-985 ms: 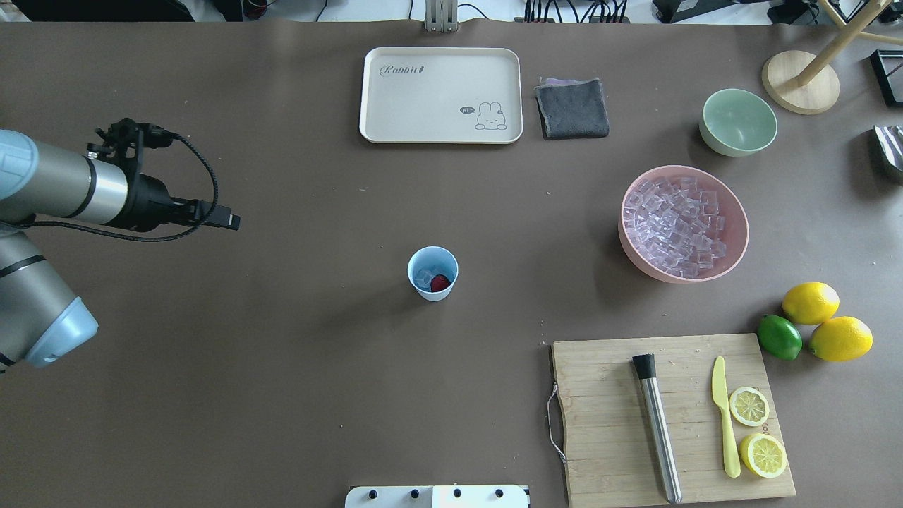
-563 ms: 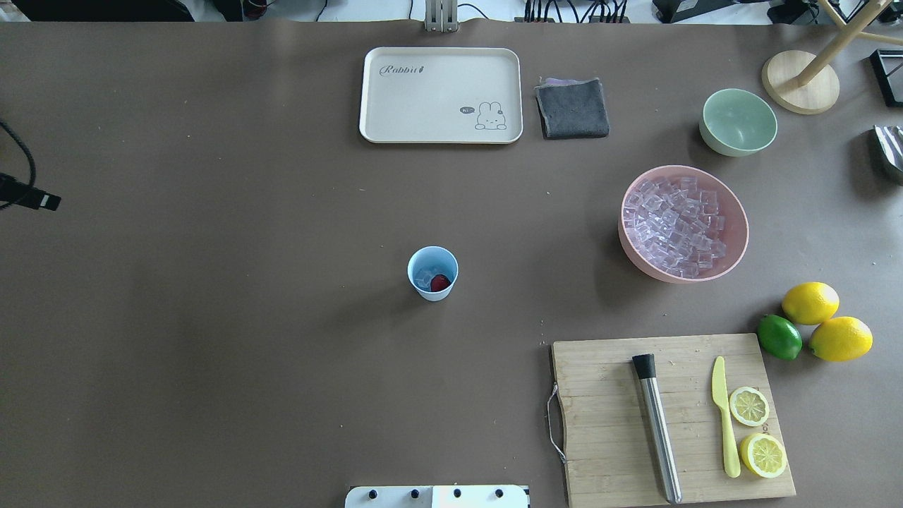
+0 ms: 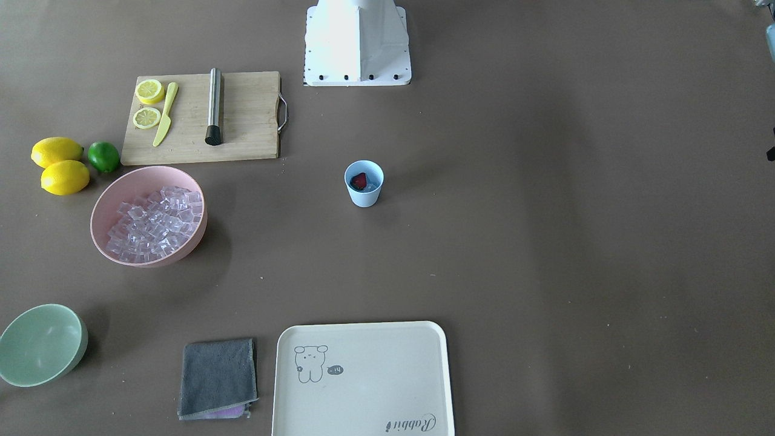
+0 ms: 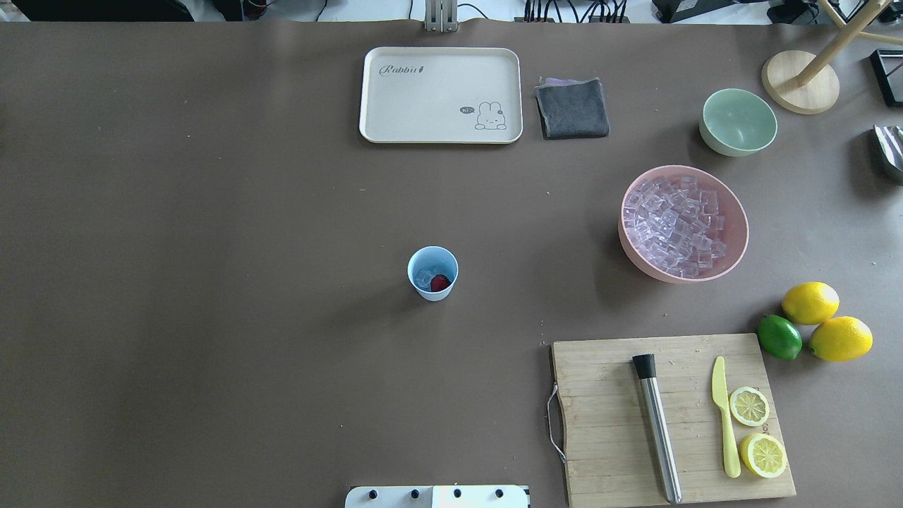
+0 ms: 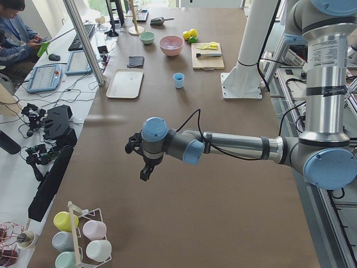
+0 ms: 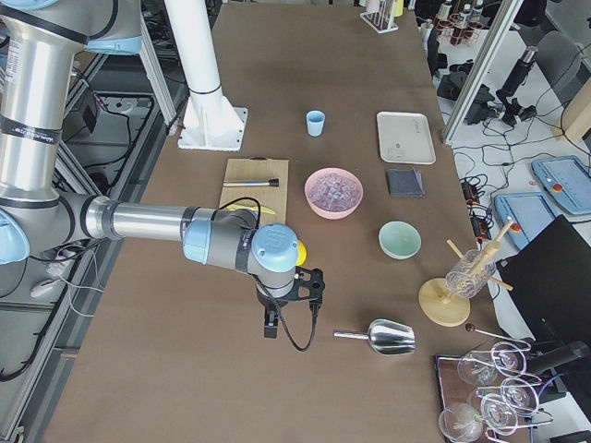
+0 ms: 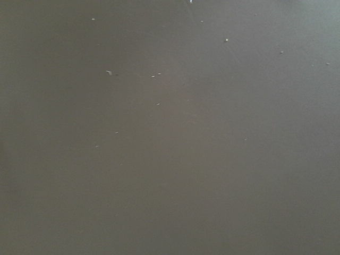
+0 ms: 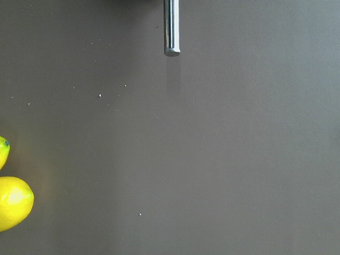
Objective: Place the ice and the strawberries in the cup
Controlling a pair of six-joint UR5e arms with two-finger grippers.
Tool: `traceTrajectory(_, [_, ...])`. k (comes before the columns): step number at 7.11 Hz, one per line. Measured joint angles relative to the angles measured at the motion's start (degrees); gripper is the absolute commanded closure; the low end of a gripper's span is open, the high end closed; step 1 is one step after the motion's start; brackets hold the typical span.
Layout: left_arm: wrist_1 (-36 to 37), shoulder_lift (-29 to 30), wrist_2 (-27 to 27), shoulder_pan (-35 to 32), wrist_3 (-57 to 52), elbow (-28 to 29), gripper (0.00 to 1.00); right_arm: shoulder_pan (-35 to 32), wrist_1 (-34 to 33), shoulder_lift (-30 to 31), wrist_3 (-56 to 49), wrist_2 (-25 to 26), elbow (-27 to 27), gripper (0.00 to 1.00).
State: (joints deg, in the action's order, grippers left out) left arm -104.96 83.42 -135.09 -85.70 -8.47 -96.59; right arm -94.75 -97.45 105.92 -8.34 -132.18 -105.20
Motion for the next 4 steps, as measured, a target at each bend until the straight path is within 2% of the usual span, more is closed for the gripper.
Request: traceTrajectory(4, [-0.83,-5.27,-0.43,-6.68,-2.07,1.86,0.02,0.0,0.07,-0.09,0.02,-0.16,-0.02,0.0])
